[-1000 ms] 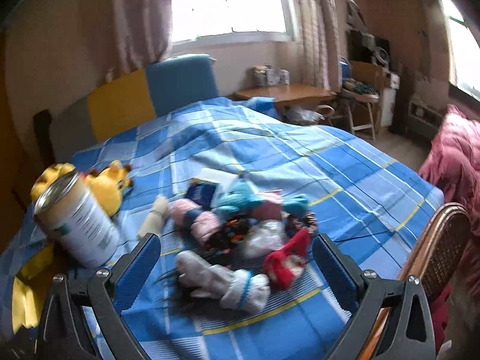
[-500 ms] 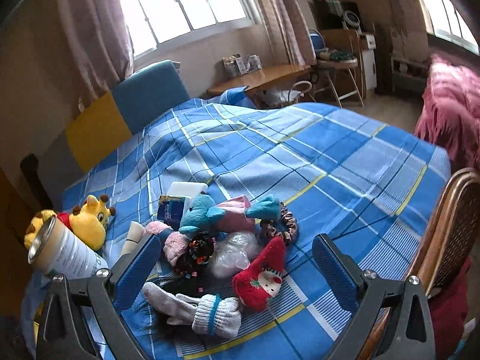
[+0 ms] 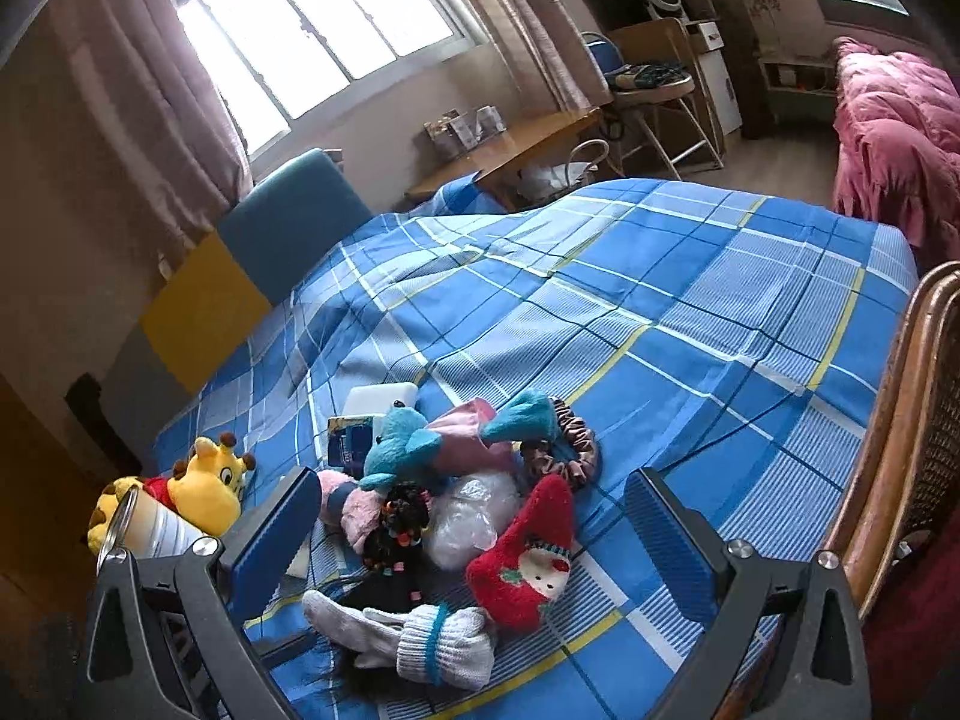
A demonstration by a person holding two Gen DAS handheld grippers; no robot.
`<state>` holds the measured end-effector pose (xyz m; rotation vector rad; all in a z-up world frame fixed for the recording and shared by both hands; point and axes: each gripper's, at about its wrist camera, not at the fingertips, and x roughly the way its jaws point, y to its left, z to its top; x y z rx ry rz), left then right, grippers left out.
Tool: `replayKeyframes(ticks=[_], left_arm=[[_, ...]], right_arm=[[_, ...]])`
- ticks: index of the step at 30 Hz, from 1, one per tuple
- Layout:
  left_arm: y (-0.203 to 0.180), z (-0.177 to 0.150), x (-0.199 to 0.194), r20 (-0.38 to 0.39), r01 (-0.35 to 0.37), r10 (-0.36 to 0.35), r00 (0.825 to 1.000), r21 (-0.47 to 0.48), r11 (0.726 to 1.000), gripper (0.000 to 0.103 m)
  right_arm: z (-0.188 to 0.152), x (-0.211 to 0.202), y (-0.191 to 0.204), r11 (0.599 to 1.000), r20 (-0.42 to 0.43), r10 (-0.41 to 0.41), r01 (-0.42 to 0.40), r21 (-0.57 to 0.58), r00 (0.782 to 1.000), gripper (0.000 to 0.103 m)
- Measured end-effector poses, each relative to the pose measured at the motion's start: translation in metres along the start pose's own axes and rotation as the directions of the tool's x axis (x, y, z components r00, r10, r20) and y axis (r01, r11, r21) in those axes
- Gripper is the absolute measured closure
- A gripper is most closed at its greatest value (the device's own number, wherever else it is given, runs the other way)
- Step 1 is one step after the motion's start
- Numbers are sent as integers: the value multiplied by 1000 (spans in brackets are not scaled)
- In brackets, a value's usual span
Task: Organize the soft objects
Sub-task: 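Reach the left gripper to the grey knit glove and close on its cuff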
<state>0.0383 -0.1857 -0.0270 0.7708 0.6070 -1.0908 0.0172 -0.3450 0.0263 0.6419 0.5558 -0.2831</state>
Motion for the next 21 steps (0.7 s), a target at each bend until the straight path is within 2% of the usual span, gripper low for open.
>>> replayKeyframes(ticks=[2, 4, 6, 8, 9, 10, 11, 12, 14, 17, 19, 21], left_arm=[[-7, 6, 11, -13, -17, 19, 1000, 119, 993, 34], [-14, 12, 23, -22, -12, 16, 1000, 191, 981, 33], [-15, 15, 37, -46, -2, 12, 999, 228, 974, 33], [-13, 15, 50, -72, 17, -2, 997, 221, 975, 36], [-10, 14, 56, -98, 49, -30, 995, 193, 980, 46], [-7, 12, 59, -110, 65, -47, 993, 165, 984, 49], [-5, 11, 56, -95, 65, -52, 994, 137, 988, 52], [-1, 10, 52, -77, 76, -69, 995, 95, 993, 62], [9, 5, 41, -46, 90, -90, 995, -4, 996, 66], [16, -7, 25, -18, 73, -76, 997, -117, 990, 68], [22, -20, 6, -2, 60, -62, 998, -221, 973, 68], [32, -35, -12, 8, 52, -52, 999, -360, 932, 68]], right_arm=[[0, 1, -2, 1000, -5, 12, -12, 18, 1000, 0], [1, 1, -3, 1000, -4, 16, -16, 22, 1000, 0], [1, 1, -3, 1000, -3, 14, -14, 22, 1000, 0], [1, 2, -4, 1000, -6, 18, -18, 22, 1000, 0], [1, 1, -4, 1000, -5, 17, -17, 22, 1000, 0], [1, 1, -4, 1000, -5, 17, -17, 22, 1000, 0], [1, 2, -4, 1000, -6, 18, -17, 22, 1000, 0], [1, 2, -4, 1000, -6, 18, -18, 23, 1000, 0], [1, 2, -4, 1000, -6, 17, -17, 22, 1000, 0], [1, 2, -4, 1000, -9, 11, -11, 20, 1000, 0], [1, 4, -3, 1000, -19, 7, -7, 16, 1000, 0], [0, 5, -2, 1000, -30, 6, -6, 10, 1000, 0]])
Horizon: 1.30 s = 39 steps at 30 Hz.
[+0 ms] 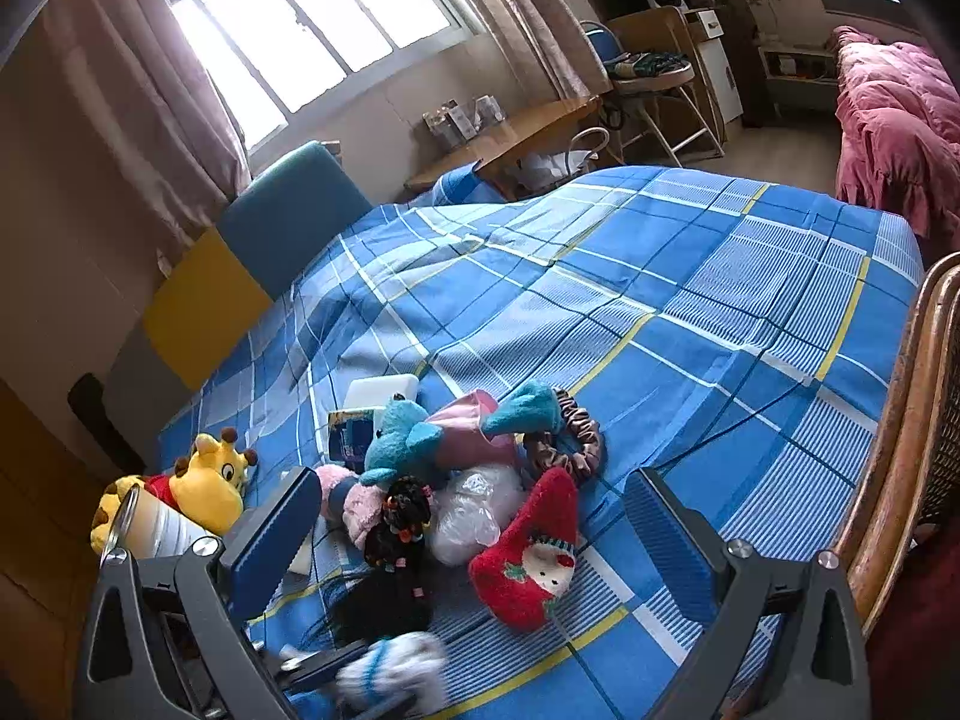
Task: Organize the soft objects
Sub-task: 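Reach the left gripper to the grey knit glove and close on its cuff, then carry the glove into the gold tray and open the left gripper while the right gripper approaches the doll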
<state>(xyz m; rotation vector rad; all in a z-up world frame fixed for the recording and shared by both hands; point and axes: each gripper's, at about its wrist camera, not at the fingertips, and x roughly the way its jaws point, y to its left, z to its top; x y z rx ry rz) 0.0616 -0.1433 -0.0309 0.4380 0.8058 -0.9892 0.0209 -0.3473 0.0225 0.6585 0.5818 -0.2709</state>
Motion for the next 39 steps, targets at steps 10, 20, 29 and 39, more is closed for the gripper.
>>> replayKeyframes(ticks=[10, 20, 29, 39], left_arm=[[49, -87, -49, -27, -111, 111, 993, -456, 883, 67], [44, -86, -40, 6, -126, 146, 989, -469, 874, 66], [38, -93, -42, 35, -140, 178, 983, -478, 867, 68], [51, -94, -96, 109, -111, 212, 971, -577, 809, 71]], right_arm=[[-15, 43, 37, 992, -298, 86, -110, -63, 951, 28], [-55, 133, 88, 984, -523, -119, 29, -176, 844, 31], [-68, 150, 70, 976, -460, -146, 51, -214, 876, 48], [-75, 148, 77, 938, -413, -212, 65, -342, 885, 55]])
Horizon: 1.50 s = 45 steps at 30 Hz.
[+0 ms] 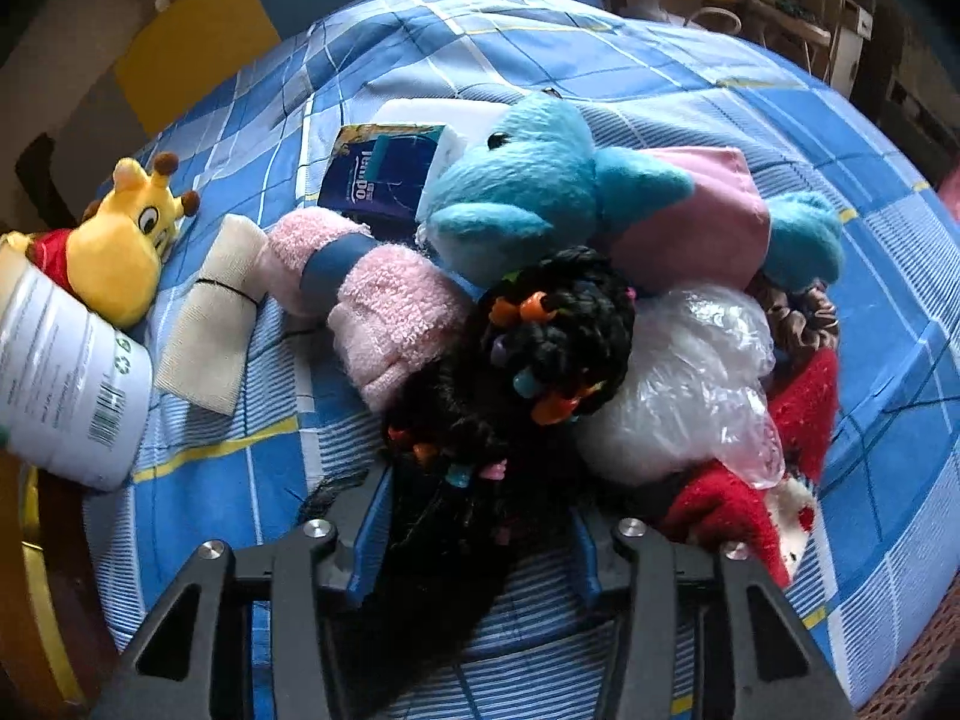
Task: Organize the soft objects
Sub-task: 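Carry the glove into the gold tray and open the left gripper while the right gripper approaches the doll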
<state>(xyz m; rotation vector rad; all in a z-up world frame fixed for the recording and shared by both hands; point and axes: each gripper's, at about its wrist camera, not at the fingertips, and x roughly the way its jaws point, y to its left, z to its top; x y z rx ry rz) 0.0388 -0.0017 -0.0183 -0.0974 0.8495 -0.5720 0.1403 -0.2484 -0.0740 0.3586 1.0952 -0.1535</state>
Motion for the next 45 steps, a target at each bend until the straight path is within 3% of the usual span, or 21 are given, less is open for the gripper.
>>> replayKeyframes(ticks=[5, 10, 14, 18, 21, 25, 29, 31, 34, 38, 45], left_arm=[[31, 13, -41, 74, -36, 44, 996, -105, 994, 71], [77, 22, -86, 133, -94, 127, 983, -235, 968, 71], [135, 24, -102, 118, -157, 220, 968, -395, 905, 71], [197, 24, -98, 64, -205, 287, 956, -556, 806, 71], [228, 29, -85, 26, -241, 319, 947, -597, 765, 70], [255, 37, -60, -24, -283, 342, 939, -618, 734, 68], [271, 46, -48, -26, -289, 351, 936, -625, 725, 62], [274, 50, -44, -27, -303, 364, 931, -614, 729, 48], [274, 51, -50, -14, -319, 396, 918, -618, 719, 38], [264, 39, -63, -32, -349, 412, 910, -592, 726, 38], [207, 4, -90, -44, -452, 493, 869, -476, 754, 38]], right_arm=[[-2, 1, 4, 1000, 13, -15, 16, -22, 1000, 56], [-2, 2, 7, 998, 17, -33, 34, -47, 999, 56], [-1, 3, 8, 998, 18, -38, 39, -52, 999, 56], [-2, 4, 12, 995, 24, -56, 57, -76, 998, 56], [-2, 6, 17, 993, 35, -71, 74, -94, 997, 62], [-2, 5, 17, 991, 44, -79, 83, -102, 996, 71], [-3, 5, 17, 989, 50, -86, 92, -117, 995, 72], [-4, 5, 18, 988, 52, -90, 96, -123, 995, 72], [-4, 5, 18, 988, 54, -88, 94, -121, 995, 72], [-5, 5, 19, 987, 58, -90, 96, -125, 994, 73], [-5, 4, 19, 987, 70, -93, 101, -122, 993, 75]])
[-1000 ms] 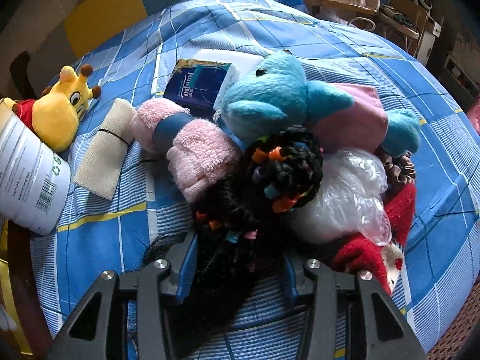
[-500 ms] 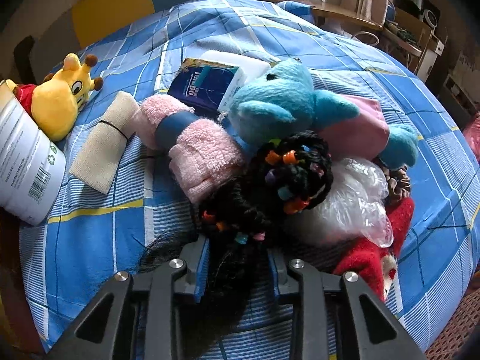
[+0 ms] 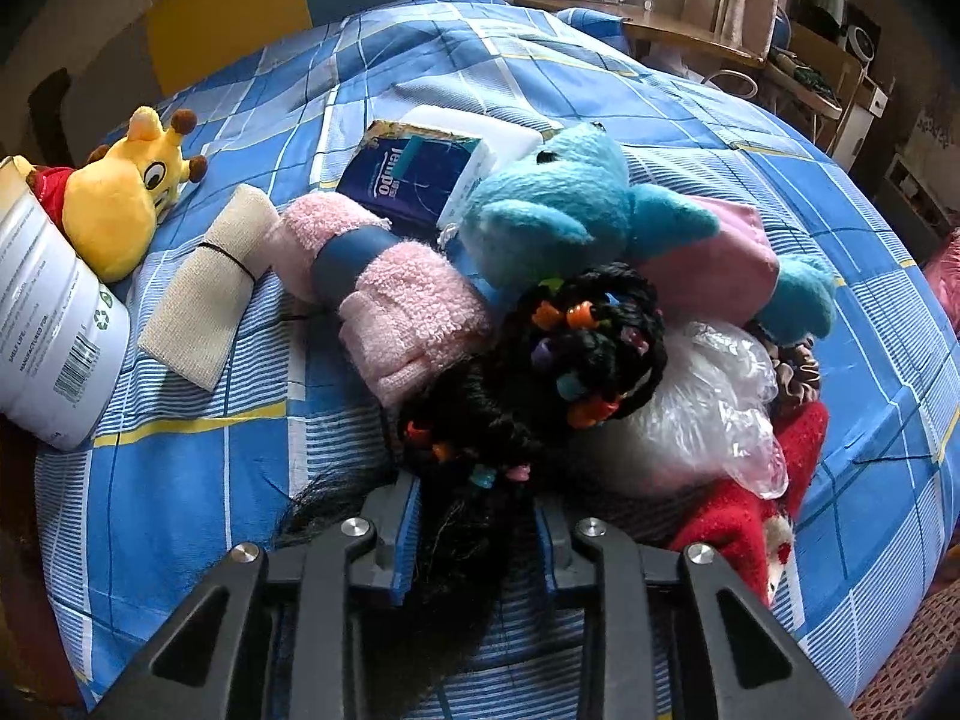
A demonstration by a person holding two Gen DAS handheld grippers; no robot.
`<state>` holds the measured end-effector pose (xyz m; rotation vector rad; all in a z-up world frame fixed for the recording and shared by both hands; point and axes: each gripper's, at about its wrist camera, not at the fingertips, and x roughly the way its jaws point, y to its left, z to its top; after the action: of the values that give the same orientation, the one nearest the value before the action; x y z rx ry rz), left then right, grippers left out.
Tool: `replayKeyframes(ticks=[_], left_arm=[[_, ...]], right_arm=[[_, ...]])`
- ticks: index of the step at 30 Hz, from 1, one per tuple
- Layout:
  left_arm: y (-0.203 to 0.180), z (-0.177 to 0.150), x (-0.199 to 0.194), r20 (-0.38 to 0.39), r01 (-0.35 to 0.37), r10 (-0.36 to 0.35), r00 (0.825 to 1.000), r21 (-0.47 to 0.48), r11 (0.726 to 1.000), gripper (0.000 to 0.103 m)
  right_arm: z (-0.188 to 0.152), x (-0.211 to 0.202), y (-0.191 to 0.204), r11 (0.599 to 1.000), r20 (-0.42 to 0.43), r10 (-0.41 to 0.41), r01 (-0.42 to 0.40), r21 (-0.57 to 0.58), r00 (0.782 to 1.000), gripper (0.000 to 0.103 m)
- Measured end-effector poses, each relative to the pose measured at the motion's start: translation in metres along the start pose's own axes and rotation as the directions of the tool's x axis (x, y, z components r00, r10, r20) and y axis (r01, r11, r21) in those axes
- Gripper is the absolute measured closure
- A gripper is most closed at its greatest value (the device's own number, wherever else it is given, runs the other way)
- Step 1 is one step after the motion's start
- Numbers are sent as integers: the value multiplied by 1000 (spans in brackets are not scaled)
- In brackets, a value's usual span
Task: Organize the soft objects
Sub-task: 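Carry the glove into the gold tray and open the left gripper while the right gripper approaches the doll, then grasp the black-haired doll by its braids with the right gripper and lift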
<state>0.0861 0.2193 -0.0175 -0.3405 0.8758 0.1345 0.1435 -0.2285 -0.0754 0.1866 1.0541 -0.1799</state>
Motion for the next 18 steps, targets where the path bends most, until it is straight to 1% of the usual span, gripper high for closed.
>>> replayKeyframes(ticks=[6, 10, 14, 18], left_arm=[[-8, -31, -34, 42, -12, 9, 999, 73, 997, 38], [-14, -43, -44, 43, -14, 9, 999, 108, 994, 38], [-21, -51, -55, 61, -14, 6, 998, 141, 990, 38], [-25, -55, -63, 69, -2, -9, 998, 155, 988, 38]], right_arm=[[-1, -4, 1, 999, 13, 31, -31, 6, 999, 77], [-4, -7, 5, 997, 22, 71, -71, 5, 997, 77], [-6, -12, 7, 992, 33, 123, -124, 12, 992, 77], [-7, -18, 8, 986, 50, 164, -165, 24, 985, 78]])
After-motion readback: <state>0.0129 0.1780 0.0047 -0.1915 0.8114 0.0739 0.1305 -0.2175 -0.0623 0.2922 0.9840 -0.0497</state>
